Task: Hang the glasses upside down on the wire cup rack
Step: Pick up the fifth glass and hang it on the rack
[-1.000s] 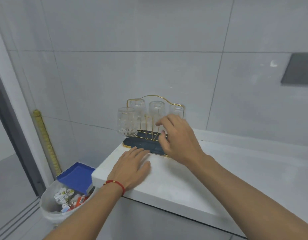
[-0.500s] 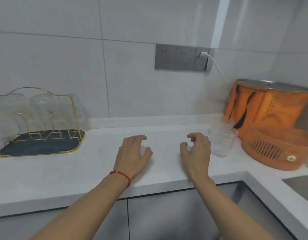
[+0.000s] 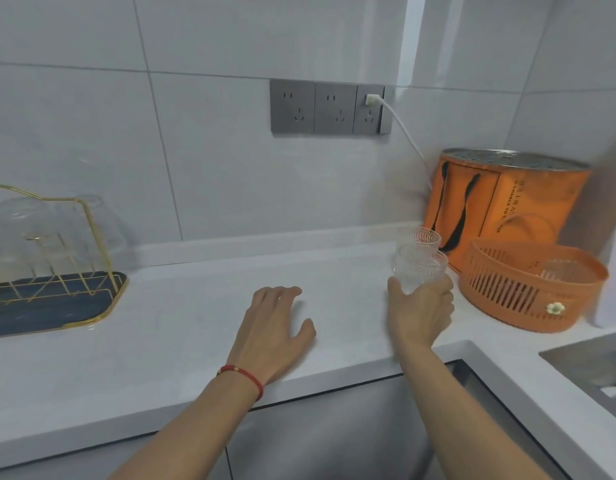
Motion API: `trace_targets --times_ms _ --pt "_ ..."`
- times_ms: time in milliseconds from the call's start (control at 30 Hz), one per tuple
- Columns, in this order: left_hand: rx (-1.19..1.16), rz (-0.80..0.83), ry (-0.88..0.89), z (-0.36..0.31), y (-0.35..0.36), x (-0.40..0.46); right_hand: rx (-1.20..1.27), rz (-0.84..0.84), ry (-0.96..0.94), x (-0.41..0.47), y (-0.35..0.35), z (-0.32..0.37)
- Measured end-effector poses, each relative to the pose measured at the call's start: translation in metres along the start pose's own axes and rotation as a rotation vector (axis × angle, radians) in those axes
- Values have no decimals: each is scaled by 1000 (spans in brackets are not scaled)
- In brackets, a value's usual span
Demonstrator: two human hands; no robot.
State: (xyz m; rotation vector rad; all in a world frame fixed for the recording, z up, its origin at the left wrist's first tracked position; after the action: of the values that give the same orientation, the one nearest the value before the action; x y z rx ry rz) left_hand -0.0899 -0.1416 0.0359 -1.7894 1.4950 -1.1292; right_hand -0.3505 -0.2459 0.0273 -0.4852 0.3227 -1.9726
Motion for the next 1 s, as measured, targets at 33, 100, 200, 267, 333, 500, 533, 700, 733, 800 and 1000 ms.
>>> trace_targets --times_ms 33,100,200,267,333,500,533,700,733,800,1000 --pt "-6 2 1 1 0 0 15 -9 -9 -2 -1 1" --pt "-38 1 8 2 1 1 39 6 -74 -8 -2 6" --pt "-142 -3 6 3 -1 0 112 161 -266 -24 8 24" --pt "-318 -21 -11 4 -8 -3 123 302 -396 -43 20 41" --pt "-569 -48 -42 10 -15 -8 119 427 -533 -70 35 59" --pt "-904 -157 -195 34 -44 -37 160 768 -766 -146 84 102" --pt "-929 -193 -226 44 -53 -45 168 819 -769 -157 92 108" --pt "-1213 -252 -186 89 -98 -80 456 1214 -465 -200 134 130" --pt "-1223 -256 -163 96 -107 -86 502 1260 -415 -209 142 136" --pt "-1172 -246 -153 112 -124 -97 534 1257 -404 -221 149 152" --pt "-44 -349 -490 195 -197 -146 366 1049 -672 -241 142 230"
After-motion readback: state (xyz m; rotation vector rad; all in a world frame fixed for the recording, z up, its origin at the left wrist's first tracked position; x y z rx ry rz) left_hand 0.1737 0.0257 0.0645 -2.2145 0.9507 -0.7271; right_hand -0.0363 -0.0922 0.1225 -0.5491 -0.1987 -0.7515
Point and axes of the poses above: each hand's wrist, its own x-axis towards the middle knuckle, its own y-axis out of the palm, z = x × y, the point moved 9 cm from there along x, towards the middle knuckle, and after that the axes turned 12 degrees about z, right-handed, at the moved point
